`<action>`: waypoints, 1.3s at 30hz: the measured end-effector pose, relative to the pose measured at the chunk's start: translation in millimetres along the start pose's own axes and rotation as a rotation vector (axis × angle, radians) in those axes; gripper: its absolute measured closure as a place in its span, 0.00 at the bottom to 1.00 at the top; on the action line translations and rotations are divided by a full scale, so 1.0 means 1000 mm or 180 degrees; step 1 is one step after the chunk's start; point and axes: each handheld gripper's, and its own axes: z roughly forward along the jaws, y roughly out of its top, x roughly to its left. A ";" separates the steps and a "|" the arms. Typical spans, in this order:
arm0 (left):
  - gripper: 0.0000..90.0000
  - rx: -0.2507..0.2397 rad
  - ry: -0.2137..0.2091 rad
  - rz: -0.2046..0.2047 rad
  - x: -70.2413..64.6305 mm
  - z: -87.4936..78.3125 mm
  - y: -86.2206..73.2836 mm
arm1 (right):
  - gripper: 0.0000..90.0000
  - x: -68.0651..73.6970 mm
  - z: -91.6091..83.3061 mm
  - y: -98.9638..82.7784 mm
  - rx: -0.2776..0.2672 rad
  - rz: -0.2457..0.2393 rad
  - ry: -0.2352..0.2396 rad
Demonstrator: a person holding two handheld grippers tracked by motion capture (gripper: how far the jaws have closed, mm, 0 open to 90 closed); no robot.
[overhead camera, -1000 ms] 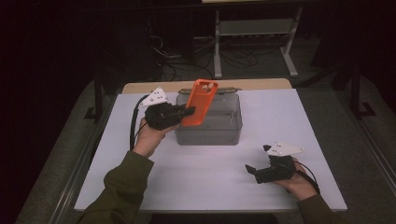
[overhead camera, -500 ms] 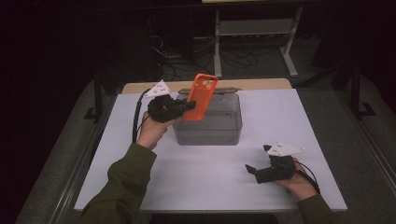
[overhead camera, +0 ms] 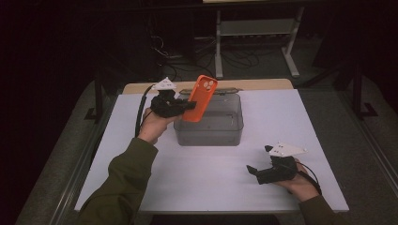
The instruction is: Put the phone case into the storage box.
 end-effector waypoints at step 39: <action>0.88 0.0976 0.0133 -0.0385 0.014 0.017 0.033 | 0.00 0.000 -0.001 0.002 -0.0069 0.0031 0.0062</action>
